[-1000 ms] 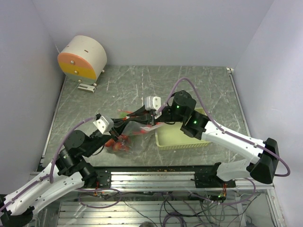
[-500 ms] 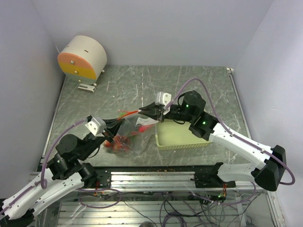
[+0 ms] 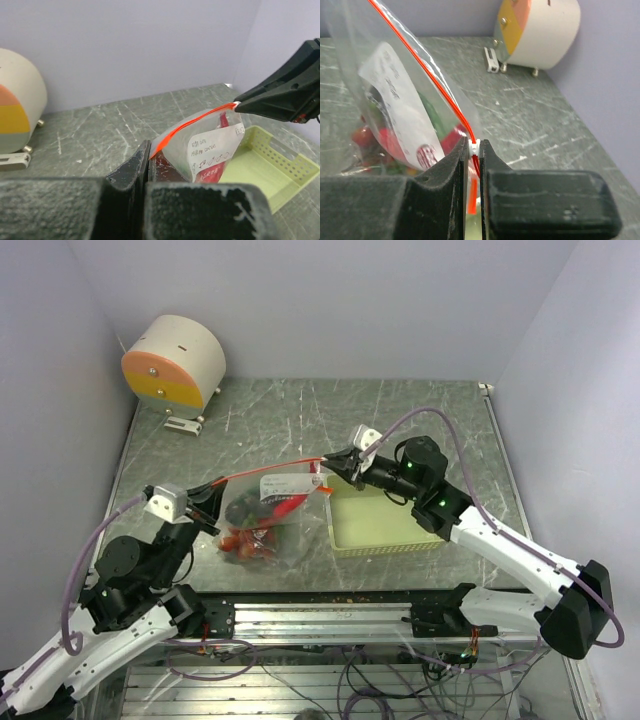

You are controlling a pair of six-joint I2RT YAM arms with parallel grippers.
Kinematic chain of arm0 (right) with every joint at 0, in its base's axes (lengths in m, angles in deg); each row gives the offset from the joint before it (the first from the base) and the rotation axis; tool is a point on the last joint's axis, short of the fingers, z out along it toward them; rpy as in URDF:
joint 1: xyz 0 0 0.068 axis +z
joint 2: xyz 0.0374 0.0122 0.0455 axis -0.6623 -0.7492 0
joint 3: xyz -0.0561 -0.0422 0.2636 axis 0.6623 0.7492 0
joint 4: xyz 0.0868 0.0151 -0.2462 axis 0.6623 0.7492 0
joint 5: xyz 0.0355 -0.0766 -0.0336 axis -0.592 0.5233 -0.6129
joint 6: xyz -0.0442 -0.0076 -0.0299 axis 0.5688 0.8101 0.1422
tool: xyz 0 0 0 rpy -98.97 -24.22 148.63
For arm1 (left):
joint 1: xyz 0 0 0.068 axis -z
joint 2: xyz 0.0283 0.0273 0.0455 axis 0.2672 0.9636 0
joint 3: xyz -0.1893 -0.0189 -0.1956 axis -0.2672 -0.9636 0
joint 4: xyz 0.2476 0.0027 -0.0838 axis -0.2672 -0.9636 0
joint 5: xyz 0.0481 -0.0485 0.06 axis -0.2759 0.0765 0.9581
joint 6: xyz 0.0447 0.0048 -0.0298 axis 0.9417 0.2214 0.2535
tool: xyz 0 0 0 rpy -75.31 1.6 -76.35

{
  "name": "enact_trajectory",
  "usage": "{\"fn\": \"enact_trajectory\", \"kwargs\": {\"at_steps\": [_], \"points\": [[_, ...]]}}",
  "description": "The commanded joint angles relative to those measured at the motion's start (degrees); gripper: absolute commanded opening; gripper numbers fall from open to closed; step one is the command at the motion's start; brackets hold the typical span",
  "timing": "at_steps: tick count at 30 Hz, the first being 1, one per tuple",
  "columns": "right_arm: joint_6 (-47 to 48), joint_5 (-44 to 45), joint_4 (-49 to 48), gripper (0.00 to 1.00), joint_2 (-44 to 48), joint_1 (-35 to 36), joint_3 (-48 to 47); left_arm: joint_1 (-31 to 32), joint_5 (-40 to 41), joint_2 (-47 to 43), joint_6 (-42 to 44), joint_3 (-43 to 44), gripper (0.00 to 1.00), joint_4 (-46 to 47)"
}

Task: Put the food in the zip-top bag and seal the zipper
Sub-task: Zip the zipper food storage bag at the center of the board, then place the zipper food storage bag at the center of the board.

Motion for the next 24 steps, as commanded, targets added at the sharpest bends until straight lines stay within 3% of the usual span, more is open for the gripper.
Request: {"fn": "enact_trajectory", "kwargs": {"at_steps": [1, 6, 7, 11, 12, 17, 21, 24], "points": [[-1.68, 9.4, -1.56, 0.0, 1.52, -3.11, 2.6, -0.24, 9.05, -1.66, 0.42, 3.63, 0.07, 1.21], [-6.33, 17.07, -3.4, 0.02, 0.97, -4.49, 2.82, -0.27, 10.46, 0.26, -0.42, 4.18, 0.07, 2.3], [-7.66, 18.48, -3.34, 0.25, 0.84, -4.5, 2.48, -0.19, 11.36, 1.04, -0.87, 4.36, 0.07, 2.83], [-15.29, 19.6, -3.53, 0.94, 1.11, -4.47, 1.18, -0.28, 15.72, 6.59, 0.0, 3.82, 0.07, 11.89], [-17.65, 20.91, -3.3, 0.99, 1.09, -4.55, 0.67, -0.22, 17.32, 8.36, 2.08, 3.0, 0.07, 16.5], [-27.68, 29.91, 2.31, 1.0, -1.51, -4.67, -3.18, -0.28, 23.73, 23.27, 14.93, 2.89, 0.07, 46.03], [-31.33, 31.97, 2.76, 1.0, -2.87, -4.66, -1.85, -1.0, 24.36, 34.85, 18.56, 9.73, 0.07, 51.76], [-33.85, 31.91, -0.36, 1.0, -2.42, -4.65, 2.21, -2.71, 24.87, 40.79, 15.0, 9.08, 0.07, 52.44]]}}
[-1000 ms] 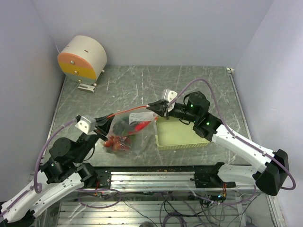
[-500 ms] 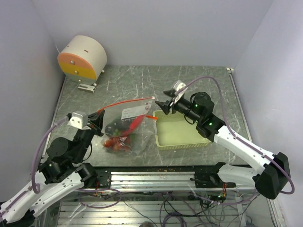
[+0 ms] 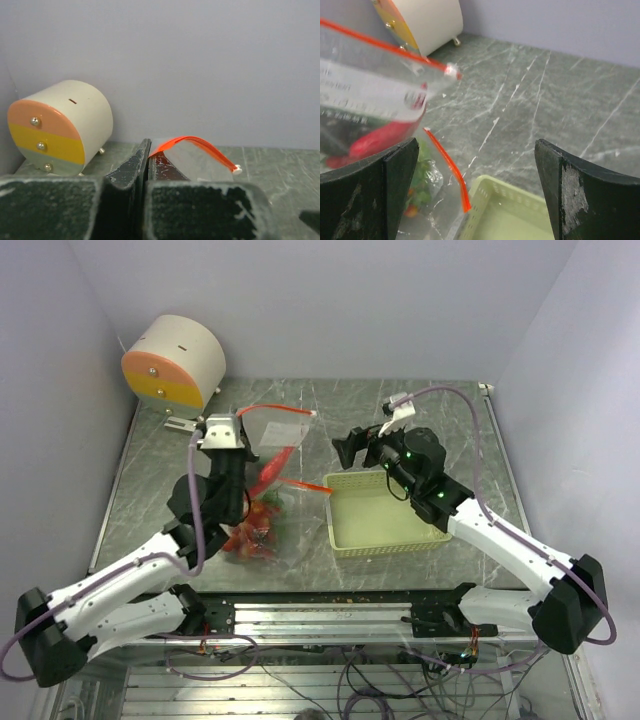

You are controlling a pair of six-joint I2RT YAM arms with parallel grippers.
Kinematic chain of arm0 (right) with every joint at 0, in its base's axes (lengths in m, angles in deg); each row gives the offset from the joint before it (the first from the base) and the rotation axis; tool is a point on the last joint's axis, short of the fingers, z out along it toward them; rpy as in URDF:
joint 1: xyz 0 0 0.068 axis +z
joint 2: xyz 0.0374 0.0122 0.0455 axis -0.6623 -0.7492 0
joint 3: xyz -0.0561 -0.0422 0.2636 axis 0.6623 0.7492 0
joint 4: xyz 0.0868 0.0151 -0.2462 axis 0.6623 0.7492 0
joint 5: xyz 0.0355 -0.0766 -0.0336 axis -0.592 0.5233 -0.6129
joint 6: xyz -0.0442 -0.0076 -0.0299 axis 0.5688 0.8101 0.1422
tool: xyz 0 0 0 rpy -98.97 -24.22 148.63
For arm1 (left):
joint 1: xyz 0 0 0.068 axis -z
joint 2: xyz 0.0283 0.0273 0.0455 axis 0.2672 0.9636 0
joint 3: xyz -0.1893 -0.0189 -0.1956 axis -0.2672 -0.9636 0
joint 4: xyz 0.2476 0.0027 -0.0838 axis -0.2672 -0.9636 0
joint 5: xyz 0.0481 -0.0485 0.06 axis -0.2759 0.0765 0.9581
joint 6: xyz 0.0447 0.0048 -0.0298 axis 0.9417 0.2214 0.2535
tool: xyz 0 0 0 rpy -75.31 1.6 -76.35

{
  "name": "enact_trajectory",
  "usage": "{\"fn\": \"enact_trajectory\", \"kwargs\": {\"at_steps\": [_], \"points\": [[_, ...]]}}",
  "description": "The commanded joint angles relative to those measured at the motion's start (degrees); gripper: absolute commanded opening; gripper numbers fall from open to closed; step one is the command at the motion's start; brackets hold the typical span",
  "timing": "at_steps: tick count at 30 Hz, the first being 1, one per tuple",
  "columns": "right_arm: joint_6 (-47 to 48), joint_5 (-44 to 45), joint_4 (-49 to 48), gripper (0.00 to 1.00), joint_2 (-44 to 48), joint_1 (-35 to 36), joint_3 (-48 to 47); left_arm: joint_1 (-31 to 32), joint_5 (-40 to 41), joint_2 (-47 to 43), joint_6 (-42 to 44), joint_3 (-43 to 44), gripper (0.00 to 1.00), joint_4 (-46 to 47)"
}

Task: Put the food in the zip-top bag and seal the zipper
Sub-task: Place the zipper food storage bag at the center of the board, then reset both arms

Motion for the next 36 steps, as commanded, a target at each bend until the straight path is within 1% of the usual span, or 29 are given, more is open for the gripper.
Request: {"fn": "enact_trajectory", "kwargs": {"at_steps": [1, 3, 4, 6, 8, 9, 10, 12, 13, 14, 15, 16, 19, 23, 29, 36], "points": [[-6.97, 3.29, -1.87, 1.0, 0.16, -0.16, 4.63, -2.66, 2.99, 6.33, -0.89, -0.21, 0.07, 11.99], [-8.78, 4.76, -1.34, 1.0, 0.64, -0.16, 6.04, -4.14, 3.56, 9.75, -4.68, -4.98, 0.07, 16.5], [-9.59, 5.72, -0.58, 1.0, 0.91, -0.12, 6.49, -4.64, 3.52, 10.42, -6.45, -8.58, 0.09, 18.77], [-11.05, 7.83, 1.55, 1.0, 1.5, -0.16, 6.9, -5.1, 2.06, 10.73, -9.6, -12.86, 0.15, 21.09], [-12.84, 10.1, 5.17, 1.0, 1.94, -0.16, 6.62, -5.14, -0.68, 9.47, -12.65, -15.02, 0.16, 18.98], [-14.28, 10.9, 6.63, 1.0, 2.13, -0.16, 6.53, -5.13, -2.56, 8.39, -14.36, -15.33, 0.2, 15.6], [-15.99, 11.38, 8.08, 1.0, 2.3, -0.18, 6.34, -5.21, -4.92, 7.01, -16.25, -15.2, 0.25, 11.29], [-18.04, 11.79, 10.82, 1.0, 2.31, -0.16, 5.98, -5.17, -8.04, 4.27, -20.31, -13.98, 0.46, 1.21], [-18.74, 11.7, 12.11, 1.0, 2.26, -0.16, 5.81, -5.2, -9.18, 2.82, -21.94, -13.22, 0.59, -4.91], [-19.16, 11.3, 13.29, 1.0, 2.12, -0.15, 5.78, -5.24, -10.87, 1.59, -23.56, -12.44, 0.74, -9.08], [-19.58, 10.82, 14.4, 1.0, 1.88, -0.16, 5.77, -5.19, -12.81, 0.25, -24.63, -11.81, 0.94, -12.88], [-19.89, 10.37, 15.53, 1.0, 1.77, -0.16, 5.77, -5.22, -14.62, -1.16, -25.27, -11.26, 1.0, -15.94], [-20.19, 9.55, 18.71, 1.0, 1.4, -0.16, 6.2, -5.24, -19.18, -3.61, -28.04, -10.27, 0.99, -23.68], [-18.59, 8.71, 19.98, 1.0, 3.08, -0.16, 8.64, -5.26, -22.74, -6.21, -30.61, -10.81, 0.99, -29.32], [-17.73, 10.74, 19.33, 1.0, 6.95, -0.16, 13.46, -5.3, -19.8, -9.66, -31.75, -13.16, 0.99, -32.84], [-16.23, 14.92, 20.63, 1.0, 7.49, -0.11, 14.64, -5.27, -18.7, -10.73, -30.1, -12.35, 0.99, -36.36]]}}
